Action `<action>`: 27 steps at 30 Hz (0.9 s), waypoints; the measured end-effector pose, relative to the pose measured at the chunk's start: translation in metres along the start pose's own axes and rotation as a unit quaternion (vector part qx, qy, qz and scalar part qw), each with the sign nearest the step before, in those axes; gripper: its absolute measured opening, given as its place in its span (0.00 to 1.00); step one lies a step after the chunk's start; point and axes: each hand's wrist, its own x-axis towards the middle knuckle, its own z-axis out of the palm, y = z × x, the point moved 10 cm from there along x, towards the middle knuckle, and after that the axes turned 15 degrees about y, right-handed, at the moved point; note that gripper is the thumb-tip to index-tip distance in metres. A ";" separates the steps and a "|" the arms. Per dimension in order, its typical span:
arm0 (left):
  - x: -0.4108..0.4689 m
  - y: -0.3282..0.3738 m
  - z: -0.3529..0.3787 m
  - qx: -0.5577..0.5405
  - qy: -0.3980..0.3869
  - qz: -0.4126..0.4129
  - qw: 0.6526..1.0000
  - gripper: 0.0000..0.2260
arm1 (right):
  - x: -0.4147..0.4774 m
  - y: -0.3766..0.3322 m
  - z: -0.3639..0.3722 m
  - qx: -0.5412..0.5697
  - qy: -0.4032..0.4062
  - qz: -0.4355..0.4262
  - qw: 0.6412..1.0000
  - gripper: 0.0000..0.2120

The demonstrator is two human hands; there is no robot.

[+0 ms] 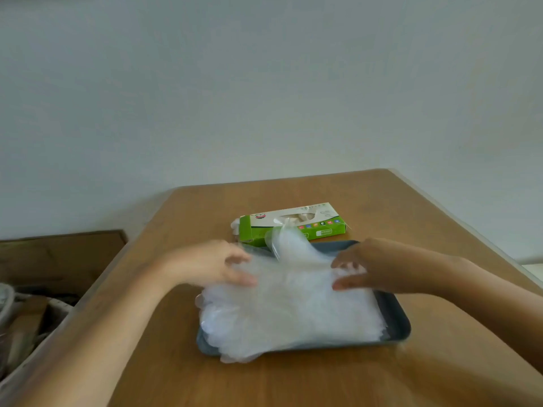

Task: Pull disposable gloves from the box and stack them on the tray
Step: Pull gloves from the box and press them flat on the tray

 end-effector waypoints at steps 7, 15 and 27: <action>0.074 -0.026 -0.031 -0.148 0.150 -0.043 0.977 0.21 | 0.105 0.007 -0.035 0.058 0.220 -0.041 0.973 0.14; 0.117 -0.044 0.011 -0.158 0.130 -0.064 0.977 0.20 | 0.167 -0.004 -0.004 0.086 0.174 -0.106 0.975 0.12; 0.117 -0.049 0.027 -0.223 0.110 -0.031 0.968 0.24 | 0.171 0.018 0.013 0.137 0.184 -0.033 0.973 0.05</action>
